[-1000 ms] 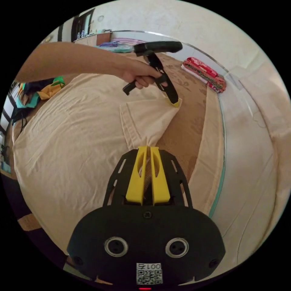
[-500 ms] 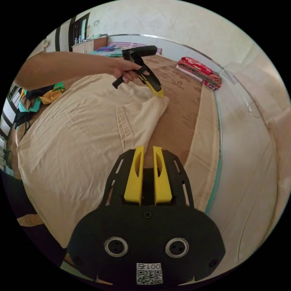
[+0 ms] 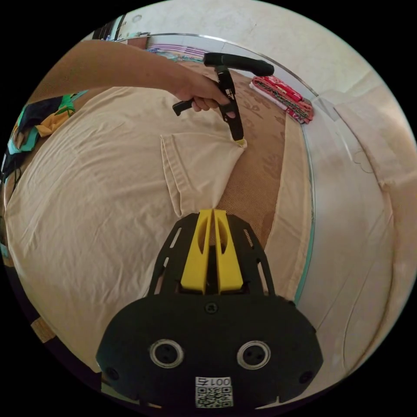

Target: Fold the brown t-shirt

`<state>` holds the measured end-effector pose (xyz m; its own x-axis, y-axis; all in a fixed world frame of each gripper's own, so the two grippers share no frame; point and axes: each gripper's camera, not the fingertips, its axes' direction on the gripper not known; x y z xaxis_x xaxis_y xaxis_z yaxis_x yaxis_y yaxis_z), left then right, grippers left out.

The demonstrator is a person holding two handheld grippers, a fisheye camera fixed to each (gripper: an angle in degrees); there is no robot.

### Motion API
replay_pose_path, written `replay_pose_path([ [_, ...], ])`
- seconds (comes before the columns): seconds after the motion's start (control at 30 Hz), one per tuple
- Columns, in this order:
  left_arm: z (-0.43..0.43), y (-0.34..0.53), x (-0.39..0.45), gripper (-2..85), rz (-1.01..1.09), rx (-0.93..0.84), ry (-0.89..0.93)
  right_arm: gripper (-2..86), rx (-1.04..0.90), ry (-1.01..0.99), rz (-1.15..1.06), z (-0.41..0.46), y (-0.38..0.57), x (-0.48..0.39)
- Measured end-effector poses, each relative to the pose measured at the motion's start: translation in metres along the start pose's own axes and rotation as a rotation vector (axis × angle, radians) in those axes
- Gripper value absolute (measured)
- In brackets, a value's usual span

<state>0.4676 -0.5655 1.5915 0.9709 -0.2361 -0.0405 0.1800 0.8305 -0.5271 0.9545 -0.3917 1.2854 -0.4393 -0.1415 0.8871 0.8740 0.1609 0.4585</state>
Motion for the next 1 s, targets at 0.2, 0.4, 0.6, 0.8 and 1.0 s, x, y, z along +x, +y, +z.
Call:
replay_pose_path([
  [0.2,-0.031,0.028,-0.006,-0.9,-0.143,0.112,-0.141,0.5,-0.006,0.004,0.023,-0.010,-0.010,-0.017],
  [0.4,-0.033,0.036,0.020,-0.9,0.035,0.113,0.095,0.8,0.060,-0.015,0.039,-0.030,-0.029,-0.028],
  [0.6,-0.011,0.055,0.044,-1.0,0.074,-0.008,0.005,1.0,0.063,-0.029,-0.039,-0.036,-0.063,-0.049],
  [0.8,-0.019,0.086,0.035,-1.0,0.015,0.047,0.093,0.4,0.021,-0.028,-0.037,-0.030,-0.079,-0.068],
  [1.0,-0.029,0.127,0.022,-1.0,-0.107,0.131,0.173,0.3,0.029,0.028,-0.067,-0.039,-0.111,-0.088],
])
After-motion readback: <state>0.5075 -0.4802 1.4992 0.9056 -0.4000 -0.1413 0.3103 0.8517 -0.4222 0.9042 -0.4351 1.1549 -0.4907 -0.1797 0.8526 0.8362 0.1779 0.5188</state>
